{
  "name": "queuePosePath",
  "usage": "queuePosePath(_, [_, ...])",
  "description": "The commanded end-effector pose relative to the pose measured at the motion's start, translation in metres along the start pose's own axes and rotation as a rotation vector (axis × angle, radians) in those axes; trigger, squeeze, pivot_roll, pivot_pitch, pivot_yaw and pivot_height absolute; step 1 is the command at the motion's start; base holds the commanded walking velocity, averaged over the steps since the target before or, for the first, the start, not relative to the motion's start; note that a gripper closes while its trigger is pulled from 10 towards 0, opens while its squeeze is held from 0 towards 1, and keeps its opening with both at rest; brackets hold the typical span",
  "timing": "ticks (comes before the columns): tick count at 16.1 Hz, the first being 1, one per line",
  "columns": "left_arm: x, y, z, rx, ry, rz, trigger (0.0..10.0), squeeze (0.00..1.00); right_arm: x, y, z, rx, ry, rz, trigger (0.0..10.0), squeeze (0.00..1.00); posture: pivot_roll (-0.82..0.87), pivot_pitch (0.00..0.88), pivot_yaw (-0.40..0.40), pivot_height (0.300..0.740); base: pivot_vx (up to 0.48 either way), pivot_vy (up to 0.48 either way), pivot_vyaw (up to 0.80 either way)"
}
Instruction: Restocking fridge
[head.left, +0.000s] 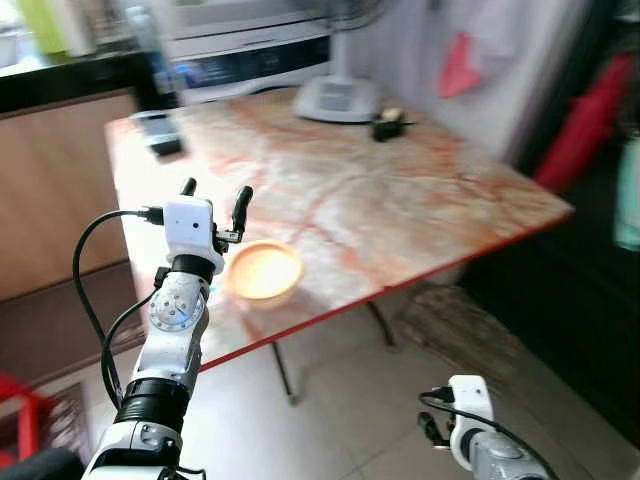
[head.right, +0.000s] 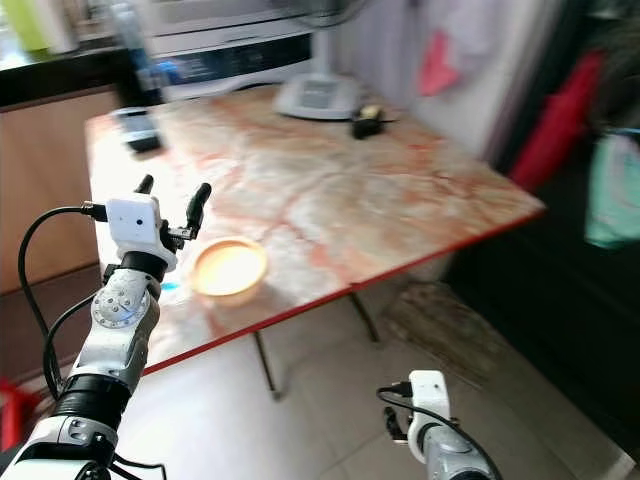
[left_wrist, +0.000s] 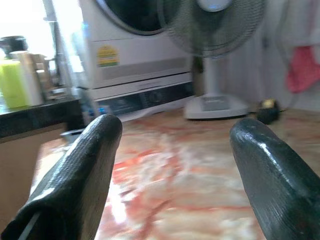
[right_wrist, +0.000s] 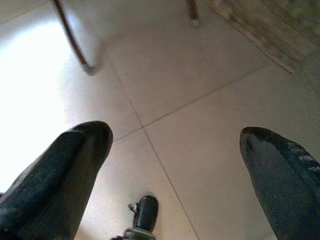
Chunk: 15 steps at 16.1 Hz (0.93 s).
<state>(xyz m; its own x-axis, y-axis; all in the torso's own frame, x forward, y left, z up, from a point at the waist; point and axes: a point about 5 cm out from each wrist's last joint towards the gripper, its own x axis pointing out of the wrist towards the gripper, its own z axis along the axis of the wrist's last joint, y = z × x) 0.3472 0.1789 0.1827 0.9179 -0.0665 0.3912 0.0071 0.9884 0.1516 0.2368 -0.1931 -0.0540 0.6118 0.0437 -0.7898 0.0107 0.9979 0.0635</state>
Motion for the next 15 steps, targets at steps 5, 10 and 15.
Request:
queuePosePath(5, [0.022, 0.015, 0.021, 0.080, 0.065, 0.008, 10.0, 0.00, 0.000, -0.001, 0.001, 0.002, 0.001, -0.003, 10.0, 0.00, 0.02, 0.000, -0.014, 0.740, 0.000, 0.000, 0.00])
queuePosePath(10, [0.042, 0.001, 0.042, 0.191, 0.360, -0.219, 10.0, 0.00, 0.000, -0.001, 0.001, -0.005, 0.008, -0.003, 10.0, 0.00, 0.03, 0.000, -0.012, 0.740, 0.000, 0.000, 0.00])
queuePosePath(15, [0.038, 0.015, 0.036, 0.220, 0.542, -0.163, 10.0, 0.00, 0.000, 0.000, 0.001, -0.001, 0.009, 0.002, 10.0, 0.00, 0.03, 0.000, -0.014, 0.740, 0.000, 0.000, 0.00])
